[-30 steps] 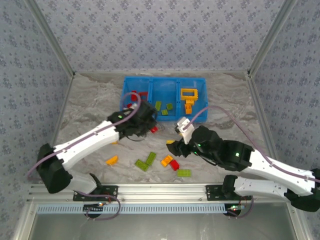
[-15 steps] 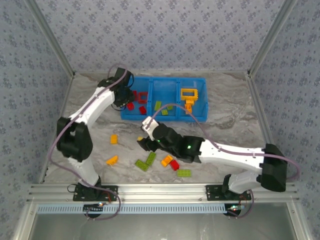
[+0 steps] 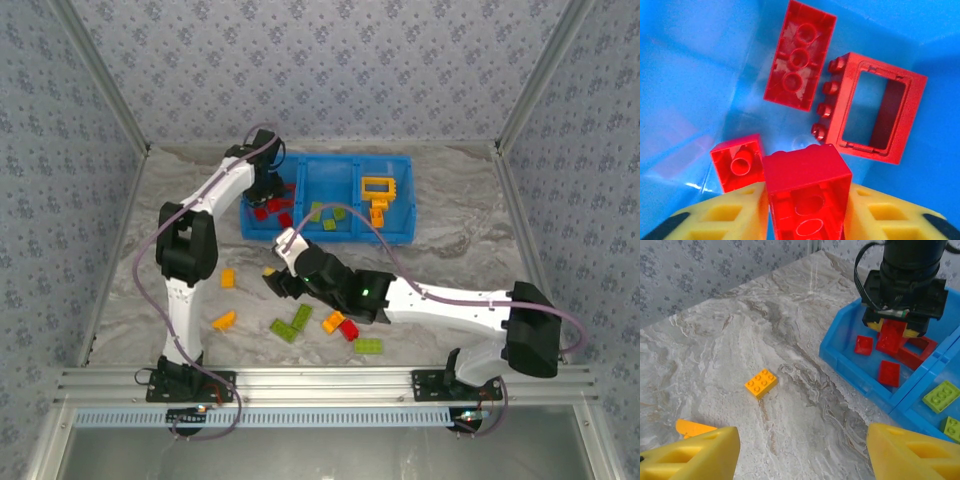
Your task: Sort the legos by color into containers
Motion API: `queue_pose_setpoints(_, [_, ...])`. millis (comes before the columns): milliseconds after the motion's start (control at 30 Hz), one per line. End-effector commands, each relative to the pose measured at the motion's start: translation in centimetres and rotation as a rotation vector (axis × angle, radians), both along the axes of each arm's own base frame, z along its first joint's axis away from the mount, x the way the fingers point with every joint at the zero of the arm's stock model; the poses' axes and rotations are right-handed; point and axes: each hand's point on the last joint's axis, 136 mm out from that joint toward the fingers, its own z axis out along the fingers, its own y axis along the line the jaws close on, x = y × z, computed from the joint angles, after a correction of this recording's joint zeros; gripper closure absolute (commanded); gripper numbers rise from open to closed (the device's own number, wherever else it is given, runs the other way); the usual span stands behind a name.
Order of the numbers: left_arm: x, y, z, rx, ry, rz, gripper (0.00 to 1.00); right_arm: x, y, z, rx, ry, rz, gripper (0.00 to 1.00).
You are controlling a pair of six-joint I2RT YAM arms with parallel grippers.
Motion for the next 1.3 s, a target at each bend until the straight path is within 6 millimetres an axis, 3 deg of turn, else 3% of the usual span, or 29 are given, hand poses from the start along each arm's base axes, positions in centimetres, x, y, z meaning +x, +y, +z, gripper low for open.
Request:
queue_pose_setpoints(0, [-0.5, 0.6, 1.7, 0.018, -0.006, 0.003, 0.48, 0.8, 0.9, -0.6, 0.027, 0.053, -0.037, 0.29])
queue_pose_setpoints(67, [-0.6, 0.6, 3.4, 0.007, -0.034, 0.004, 0.42, 0.9, 1.5, -1.5, 0.028, 0.084, -0.041, 0.29])
queue_pose_setpoints(200, [-1.4, 0.9, 7.7, -0.01, -0.106, 0.002, 0.41, 1.4, 2.5, -3.1, 0.043, 0.143, -0.061, 0.28])
queue_pose_setpoints(300, [-3.5, 2.5, 11.9, 0.004, -0.167, 0.026, 0.41, 2.1, 4.0, -4.5, 0.058, 0.225, -0.096, 0.26])
queue_pose_setpoints(433, [-8.7, 7.1, 19.1, 0.061, -0.328, 0.117, 0.37, 3.0, 7.3, -7.3, 0.027, 0.38, -0.151, 0.27])
queue_pose_setpoints(500, [-12.1, 9.2, 21.6, 0.058, -0.411, 0.151, 0.33, 3.4, 8.9, -8.6, 0.01, 0.438, -0.186, 0.27])
queue_pose_setpoints(600, [-17.4, 11.6, 23.4, 0.038, -0.504, 0.167, 0.3, 4.2, 10.4, -10.5, -0.022, 0.509, -0.257, 0.25])
queue_pose_setpoints(767, [-24.1, 12.9, 22.3, -0.054, -0.543, 0.134, 0.29, 5.3, 12.7, -13.8, -0.092, 0.559, -0.303, 0.21])
queue_pose_setpoints(933, [-28.8, 13.8, 18.4, -0.152, -0.541, 0.167, 0.3, 5.5, 15.0, -16.0, -0.139, 0.555, -0.261, 0.18])
queue_pose_setpoints(1100, [-31.6, 14.8, 16.4, -0.174, -0.538, 0.184, 0.33, 5.3, 15.5, -19.0, -0.229, 0.549, -0.267, 0.19])
queue_pose_setpoints(1267, [-32.3, 14.9, 16.1, -0.175, -0.526, 0.177, 0.34, 5.6, 15.8, -20.3, -0.243, 0.553, -0.27, 0.25])
